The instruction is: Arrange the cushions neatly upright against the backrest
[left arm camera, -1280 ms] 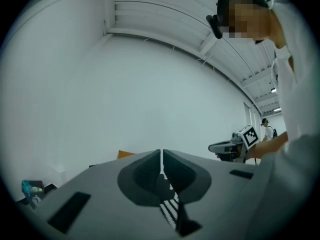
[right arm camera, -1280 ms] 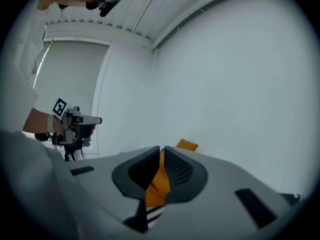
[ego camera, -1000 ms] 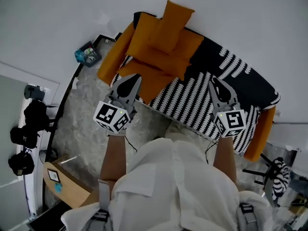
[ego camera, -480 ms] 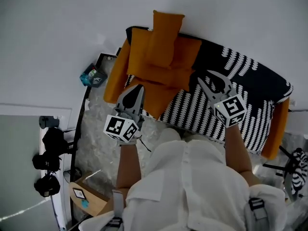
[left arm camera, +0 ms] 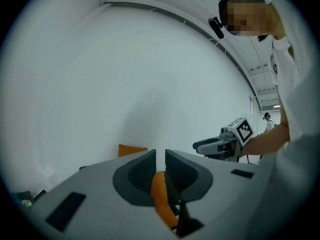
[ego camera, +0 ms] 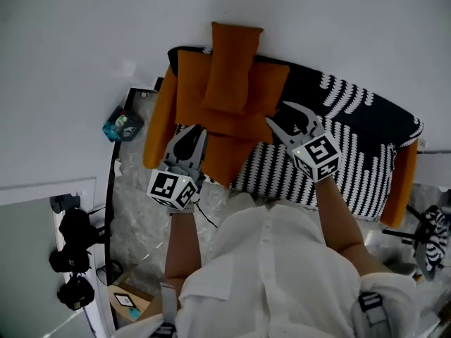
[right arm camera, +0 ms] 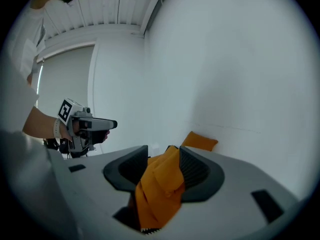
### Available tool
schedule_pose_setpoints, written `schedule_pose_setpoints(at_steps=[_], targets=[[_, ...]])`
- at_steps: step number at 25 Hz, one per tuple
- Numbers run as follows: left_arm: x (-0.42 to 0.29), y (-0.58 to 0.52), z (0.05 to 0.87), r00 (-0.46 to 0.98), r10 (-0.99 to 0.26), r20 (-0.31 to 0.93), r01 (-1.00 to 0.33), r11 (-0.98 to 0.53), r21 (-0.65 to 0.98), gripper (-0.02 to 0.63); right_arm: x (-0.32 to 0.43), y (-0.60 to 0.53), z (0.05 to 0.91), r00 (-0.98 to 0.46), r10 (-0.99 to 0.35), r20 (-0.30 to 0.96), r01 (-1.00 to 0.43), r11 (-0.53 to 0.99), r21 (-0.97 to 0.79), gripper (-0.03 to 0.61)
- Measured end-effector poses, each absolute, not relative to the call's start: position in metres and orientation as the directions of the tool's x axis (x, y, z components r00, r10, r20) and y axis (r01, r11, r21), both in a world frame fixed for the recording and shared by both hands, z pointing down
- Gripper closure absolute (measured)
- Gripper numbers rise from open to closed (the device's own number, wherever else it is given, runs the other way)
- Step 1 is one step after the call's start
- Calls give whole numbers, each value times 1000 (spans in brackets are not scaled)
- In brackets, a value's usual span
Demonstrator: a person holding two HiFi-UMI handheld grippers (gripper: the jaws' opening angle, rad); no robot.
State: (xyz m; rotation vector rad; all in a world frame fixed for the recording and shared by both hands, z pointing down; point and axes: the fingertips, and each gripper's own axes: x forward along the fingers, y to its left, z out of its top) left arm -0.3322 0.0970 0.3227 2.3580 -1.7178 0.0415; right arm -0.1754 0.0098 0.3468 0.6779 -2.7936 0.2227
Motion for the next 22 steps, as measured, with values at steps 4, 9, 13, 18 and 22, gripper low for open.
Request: schedule_pose_setpoints(at_steps=[4,9,13,18,22], targets=[[-359,69,337,352,-920,172,-930,-321,181,543,-213,-16,369,-835,-441,328,-501,857,-123,356],[-392,38,353,393,-900,188,-913,-358,194,538,-261,-47,402,-801,-452,392,-548,817,-179,327],[-414,16,362,409,-892,190,-906,-372,205,538,-287,-73,431,-761,-473,444,-606,762,-227,301],[-436,-3,377,428,-881,199,-898,-389,206,534,-308,-105,467,-697,-519,494,-698,650,-301,276],[-451,-14,395,418,-881,220,-903,-375,211,526,-320,-119,503,-651,-522,551,-750,557,-358,241]])
